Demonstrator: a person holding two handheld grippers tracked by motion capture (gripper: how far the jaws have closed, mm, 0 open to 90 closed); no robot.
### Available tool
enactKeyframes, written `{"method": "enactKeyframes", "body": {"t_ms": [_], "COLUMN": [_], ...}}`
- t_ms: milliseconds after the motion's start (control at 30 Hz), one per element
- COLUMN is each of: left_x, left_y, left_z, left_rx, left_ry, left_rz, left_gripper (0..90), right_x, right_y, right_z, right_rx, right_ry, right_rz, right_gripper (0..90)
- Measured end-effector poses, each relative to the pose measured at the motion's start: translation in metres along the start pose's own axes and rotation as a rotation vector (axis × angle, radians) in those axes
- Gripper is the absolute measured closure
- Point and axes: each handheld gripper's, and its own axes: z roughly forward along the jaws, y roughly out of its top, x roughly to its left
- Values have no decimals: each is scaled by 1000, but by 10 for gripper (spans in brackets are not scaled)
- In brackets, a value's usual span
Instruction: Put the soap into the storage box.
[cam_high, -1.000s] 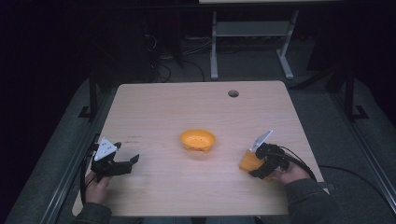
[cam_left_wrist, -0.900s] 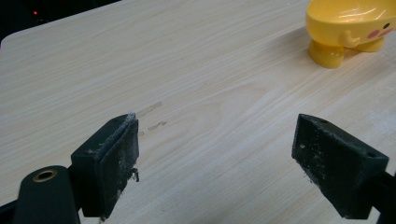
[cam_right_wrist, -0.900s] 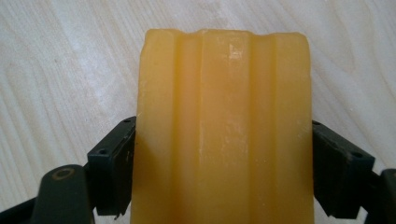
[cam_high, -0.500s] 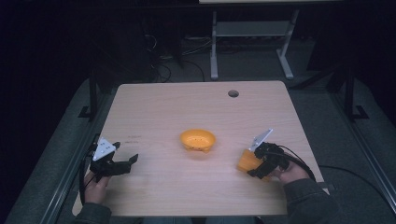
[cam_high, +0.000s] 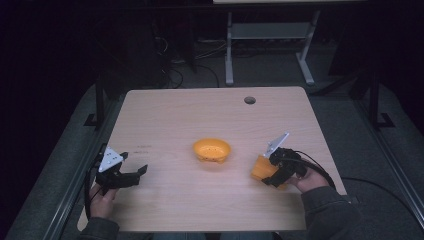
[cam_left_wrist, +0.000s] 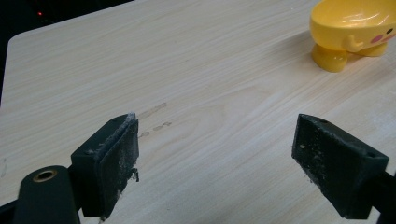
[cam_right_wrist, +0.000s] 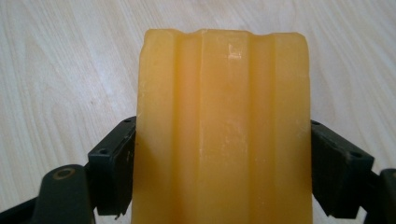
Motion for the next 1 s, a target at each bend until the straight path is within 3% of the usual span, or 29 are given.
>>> {"method": "enactKeyframes", "body": {"t_ms": [800, 1000], "left_x": [0, 0], "left_y": [0, 0], "left_z": [-1, -1], "left_rx": [1, 1], "left_ry": [0, -1], "left_rz": [0, 0], "left_gripper": [141, 141], "right_x": [-10, -12], "right_y": [29, 36], "right_z": [-11, -9], "right_rx": [-21, -4], "right_ry": [1, 4], "right_rz": [-34, -52], "right_gripper": [203, 203]}}
